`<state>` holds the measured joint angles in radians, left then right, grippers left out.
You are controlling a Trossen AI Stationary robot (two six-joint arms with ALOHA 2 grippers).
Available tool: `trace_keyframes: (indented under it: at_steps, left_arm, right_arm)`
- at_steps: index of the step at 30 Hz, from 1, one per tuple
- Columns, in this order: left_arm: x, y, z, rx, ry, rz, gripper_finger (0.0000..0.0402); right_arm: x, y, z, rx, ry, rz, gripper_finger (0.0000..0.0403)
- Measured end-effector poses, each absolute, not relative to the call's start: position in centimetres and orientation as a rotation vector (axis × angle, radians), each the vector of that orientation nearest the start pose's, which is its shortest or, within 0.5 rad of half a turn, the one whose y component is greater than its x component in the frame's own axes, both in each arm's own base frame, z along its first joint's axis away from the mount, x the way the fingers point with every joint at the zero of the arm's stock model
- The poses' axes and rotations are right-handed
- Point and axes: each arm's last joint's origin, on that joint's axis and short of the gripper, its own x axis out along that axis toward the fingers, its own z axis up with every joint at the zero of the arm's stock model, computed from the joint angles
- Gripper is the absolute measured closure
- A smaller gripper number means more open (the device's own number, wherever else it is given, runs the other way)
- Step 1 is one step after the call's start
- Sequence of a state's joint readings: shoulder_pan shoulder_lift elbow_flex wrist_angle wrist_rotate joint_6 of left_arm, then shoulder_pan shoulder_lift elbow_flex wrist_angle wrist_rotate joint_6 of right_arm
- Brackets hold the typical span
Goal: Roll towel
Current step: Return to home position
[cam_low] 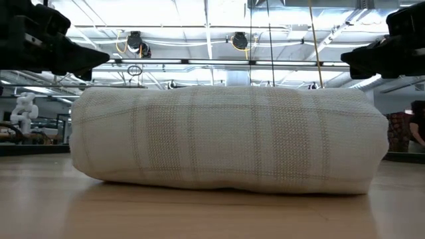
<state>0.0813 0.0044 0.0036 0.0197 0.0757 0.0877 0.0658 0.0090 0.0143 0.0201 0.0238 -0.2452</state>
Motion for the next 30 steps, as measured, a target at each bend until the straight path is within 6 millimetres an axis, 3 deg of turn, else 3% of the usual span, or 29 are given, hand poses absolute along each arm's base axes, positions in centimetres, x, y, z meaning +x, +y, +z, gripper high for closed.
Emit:
trace_keyframes:
  at_steps: [20, 30]
  left_arm:
    - [10.0, 0.1, 16.4, 0.041, 0.011, -0.093, 0.0398]
    - [9.7, -0.1, 17.4, 0.1, -0.101, -0.096, 0.04]
  right_arm:
    - [9.7, 0.6, 17.0, -0.246, -0.03, 0.039, 0.0403]
    - [9.7, 0.6, 17.0, -0.246, -0.03, 0.038, 0.0403]
